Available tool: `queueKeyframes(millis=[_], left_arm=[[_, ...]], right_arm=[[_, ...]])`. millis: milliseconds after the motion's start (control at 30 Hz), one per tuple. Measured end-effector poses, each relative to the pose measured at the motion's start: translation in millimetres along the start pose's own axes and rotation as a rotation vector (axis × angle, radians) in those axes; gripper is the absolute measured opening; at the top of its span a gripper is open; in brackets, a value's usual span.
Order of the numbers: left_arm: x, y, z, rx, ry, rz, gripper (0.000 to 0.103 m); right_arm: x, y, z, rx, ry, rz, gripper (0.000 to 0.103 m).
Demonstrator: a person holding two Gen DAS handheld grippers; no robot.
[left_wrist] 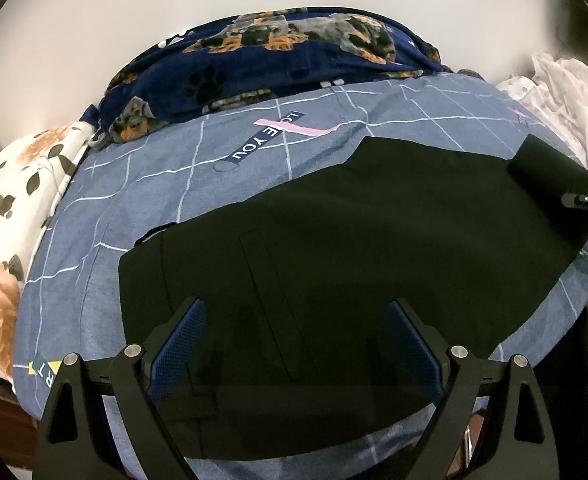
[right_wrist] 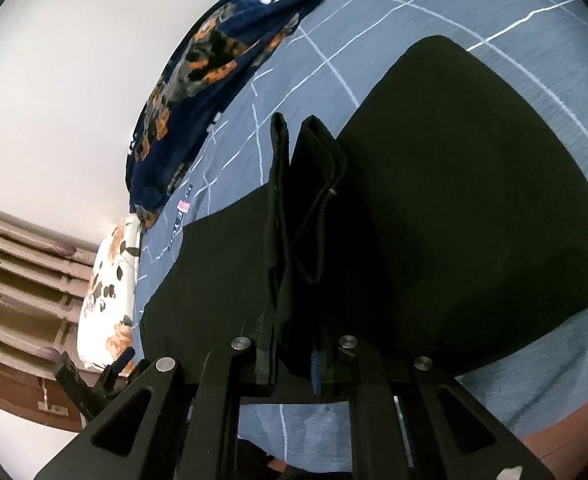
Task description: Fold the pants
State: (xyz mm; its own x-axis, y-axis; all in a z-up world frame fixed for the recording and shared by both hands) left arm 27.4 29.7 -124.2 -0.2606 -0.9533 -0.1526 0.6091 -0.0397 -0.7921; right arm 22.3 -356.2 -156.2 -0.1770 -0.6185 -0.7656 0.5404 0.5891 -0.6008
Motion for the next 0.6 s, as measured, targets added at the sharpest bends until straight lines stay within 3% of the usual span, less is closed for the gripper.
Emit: queueKeyframes(millis=[600], left_arm=[[4.6,2.1,-0.9,-0.011,0.018,-0.008,0.092]], right_arm=[[-13.8,18.2,-9.2,-0.046,-0.014,0.017,0.013]])
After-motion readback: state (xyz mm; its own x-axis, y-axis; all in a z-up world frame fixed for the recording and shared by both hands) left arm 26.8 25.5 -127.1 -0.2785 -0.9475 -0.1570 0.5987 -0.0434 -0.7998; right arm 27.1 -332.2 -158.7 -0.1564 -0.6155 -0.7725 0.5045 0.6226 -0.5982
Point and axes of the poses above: each gripper's, at about its wrist camera, not at the fingertips, and y roughly the way its jaws point, x to its right, z to its top, the point moved 4 cm from there along y, roughly the way its jaws point, and after that the axes turned 5 degrees about z, right-handed, at the moved point
